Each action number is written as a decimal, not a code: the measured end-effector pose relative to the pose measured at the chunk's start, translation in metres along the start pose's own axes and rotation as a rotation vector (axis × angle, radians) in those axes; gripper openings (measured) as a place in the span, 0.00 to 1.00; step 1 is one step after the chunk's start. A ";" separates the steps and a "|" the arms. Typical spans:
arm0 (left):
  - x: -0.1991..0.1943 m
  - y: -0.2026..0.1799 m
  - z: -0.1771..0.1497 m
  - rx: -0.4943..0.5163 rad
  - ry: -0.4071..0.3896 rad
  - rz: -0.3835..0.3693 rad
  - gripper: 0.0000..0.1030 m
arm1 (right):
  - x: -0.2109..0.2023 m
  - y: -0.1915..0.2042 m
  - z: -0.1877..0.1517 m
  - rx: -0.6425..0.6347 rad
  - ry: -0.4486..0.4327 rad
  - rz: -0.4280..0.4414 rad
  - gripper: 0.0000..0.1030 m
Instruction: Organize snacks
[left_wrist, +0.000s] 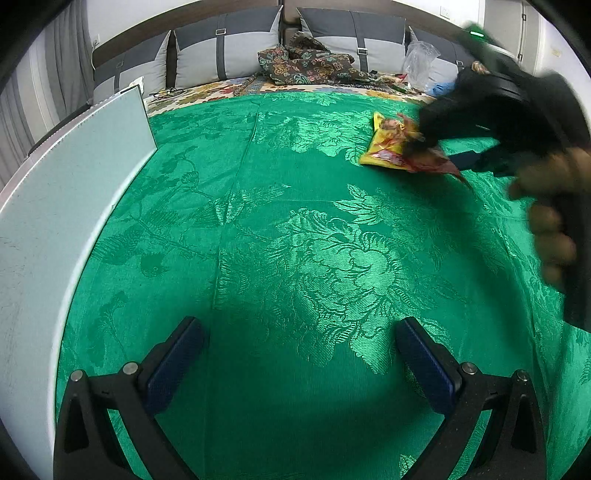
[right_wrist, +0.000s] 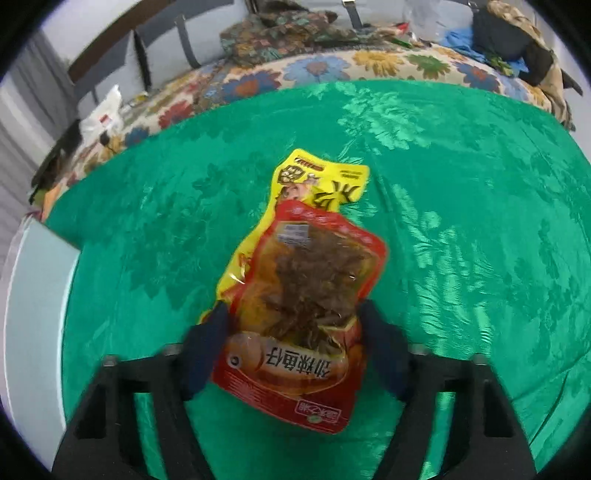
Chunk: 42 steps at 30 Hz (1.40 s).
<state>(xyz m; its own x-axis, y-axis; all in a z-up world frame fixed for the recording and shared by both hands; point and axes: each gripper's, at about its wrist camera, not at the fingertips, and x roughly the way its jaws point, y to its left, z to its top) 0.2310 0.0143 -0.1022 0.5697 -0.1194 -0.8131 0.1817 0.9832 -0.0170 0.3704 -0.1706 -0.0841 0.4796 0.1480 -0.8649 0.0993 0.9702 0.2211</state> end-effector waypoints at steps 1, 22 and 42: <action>0.000 0.000 0.000 0.000 0.000 0.000 1.00 | -0.005 -0.007 -0.003 -0.005 0.004 0.026 0.43; 0.000 0.000 0.000 0.000 0.000 0.000 1.00 | -0.113 -0.143 -0.153 -0.201 -0.170 -0.149 0.79; 0.000 0.000 0.001 0.000 0.000 0.000 1.00 | -0.116 -0.143 -0.149 -0.191 -0.165 -0.150 0.81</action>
<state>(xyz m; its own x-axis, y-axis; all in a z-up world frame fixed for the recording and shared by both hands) 0.2312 0.0142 -0.1015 0.5698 -0.1198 -0.8130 0.1818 0.9832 -0.0175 0.1703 -0.2982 -0.0826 0.6091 -0.0174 -0.7929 0.0209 0.9998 -0.0059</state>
